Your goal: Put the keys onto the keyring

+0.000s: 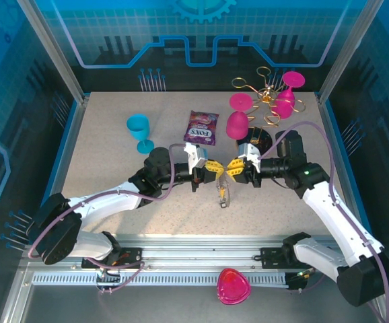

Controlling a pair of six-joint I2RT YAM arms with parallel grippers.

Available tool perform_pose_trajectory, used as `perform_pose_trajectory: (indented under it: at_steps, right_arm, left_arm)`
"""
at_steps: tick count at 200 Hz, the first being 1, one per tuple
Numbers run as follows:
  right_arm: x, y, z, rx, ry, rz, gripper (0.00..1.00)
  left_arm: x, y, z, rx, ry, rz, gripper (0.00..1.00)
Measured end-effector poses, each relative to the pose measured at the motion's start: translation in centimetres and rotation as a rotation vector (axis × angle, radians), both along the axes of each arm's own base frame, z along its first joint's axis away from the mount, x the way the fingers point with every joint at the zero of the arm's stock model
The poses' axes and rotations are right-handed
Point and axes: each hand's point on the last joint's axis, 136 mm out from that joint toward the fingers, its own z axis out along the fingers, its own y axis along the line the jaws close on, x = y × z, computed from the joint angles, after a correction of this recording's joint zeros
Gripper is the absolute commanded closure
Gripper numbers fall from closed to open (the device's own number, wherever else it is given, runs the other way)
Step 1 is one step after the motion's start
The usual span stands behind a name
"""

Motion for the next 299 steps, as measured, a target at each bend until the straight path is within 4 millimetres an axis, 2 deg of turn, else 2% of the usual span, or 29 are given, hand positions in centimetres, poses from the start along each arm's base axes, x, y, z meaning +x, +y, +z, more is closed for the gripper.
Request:
perform_pose_trajectory:
  at_steps: [29, 48, 77, 85, 103, 144, 183, 226, 299]
  right_arm:
    - [0.0, 0.2, -0.1, 0.010, 0.017, 0.012, 0.87]
    - [-0.1, 0.3, 0.0, 0.017, 0.019, 0.021, 1.00]
    - [-0.1, 0.3, 0.0, 0.018, 0.032, 0.019, 1.00]
    - [-0.2, 0.3, -0.1, 0.016, 0.032, 0.020, 1.00]
    - [-0.2, 0.3, 0.0, 0.008, 0.029, 0.031, 1.00]
    - [-0.3, 0.2, -0.2, -0.018, 0.025, 0.042, 1.00]
    - [-0.7, 0.6, -0.2, -0.070, -0.010, 0.075, 1.00]
    - [-0.9, 1.0, -0.1, -0.103, -0.034, 0.100, 1.00]
    - [-1.0, 1.3, -1.2, -0.170, -0.031, 0.130, 1.00]
  left_arm:
    - [-0.1, -0.1, 0.0, -0.002, 0.000, -0.004, 1.00]
    - [-0.1, -0.1, 0.1, -0.003, -0.001, -0.004, 1.00]
    - [-0.1, -0.1, 0.1, -0.003, -0.001, -0.003, 1.00]
    - [-0.1, 0.0, 0.1, 0.001, -0.001, 0.000, 0.91]
    - [-0.3, 0.1, 0.0, 0.014, -0.011, 0.007, 0.83]
    - [-0.7, 0.4, -0.2, 0.045, -0.025, 0.009, 0.75]
    - [-0.9, 0.6, -2.1, 0.121, -0.012, 0.003, 0.70]
    - [-0.9, 0.8, -3.4, 0.170, -0.002, 0.003, 0.72]
    - [-0.8, 0.7, -2.7, 0.165, -0.015, 0.002, 0.76]
